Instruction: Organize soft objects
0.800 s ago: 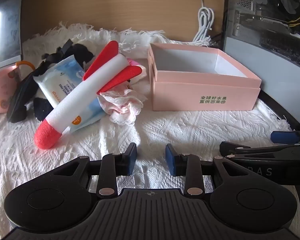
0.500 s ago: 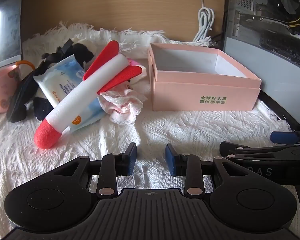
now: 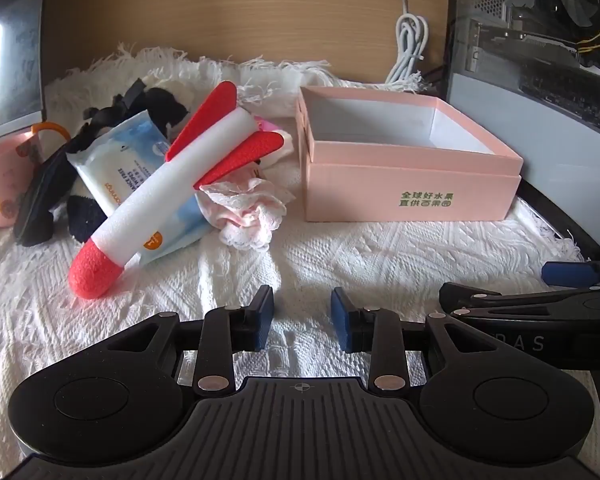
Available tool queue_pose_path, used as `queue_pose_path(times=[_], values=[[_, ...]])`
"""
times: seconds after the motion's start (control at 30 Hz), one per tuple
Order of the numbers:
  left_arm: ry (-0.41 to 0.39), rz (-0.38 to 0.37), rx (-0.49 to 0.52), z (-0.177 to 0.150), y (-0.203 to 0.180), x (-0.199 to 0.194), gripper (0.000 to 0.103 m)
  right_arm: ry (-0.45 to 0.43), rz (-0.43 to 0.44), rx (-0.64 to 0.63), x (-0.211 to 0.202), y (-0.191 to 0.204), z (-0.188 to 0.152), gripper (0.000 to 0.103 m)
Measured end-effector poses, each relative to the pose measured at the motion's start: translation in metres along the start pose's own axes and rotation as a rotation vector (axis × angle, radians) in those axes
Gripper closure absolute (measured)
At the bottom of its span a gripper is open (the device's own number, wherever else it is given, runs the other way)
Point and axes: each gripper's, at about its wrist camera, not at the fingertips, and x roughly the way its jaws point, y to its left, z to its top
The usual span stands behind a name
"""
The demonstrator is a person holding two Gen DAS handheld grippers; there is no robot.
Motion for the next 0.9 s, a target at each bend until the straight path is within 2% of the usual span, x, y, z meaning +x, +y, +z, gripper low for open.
queue_pose_path(times=[0.9], values=[[0.0,0.003,0.004,-0.0003,0.0003,-0.0008,0.068,0.0,0.0,0.0,0.0001,-0.0002,0.0,0.0]])
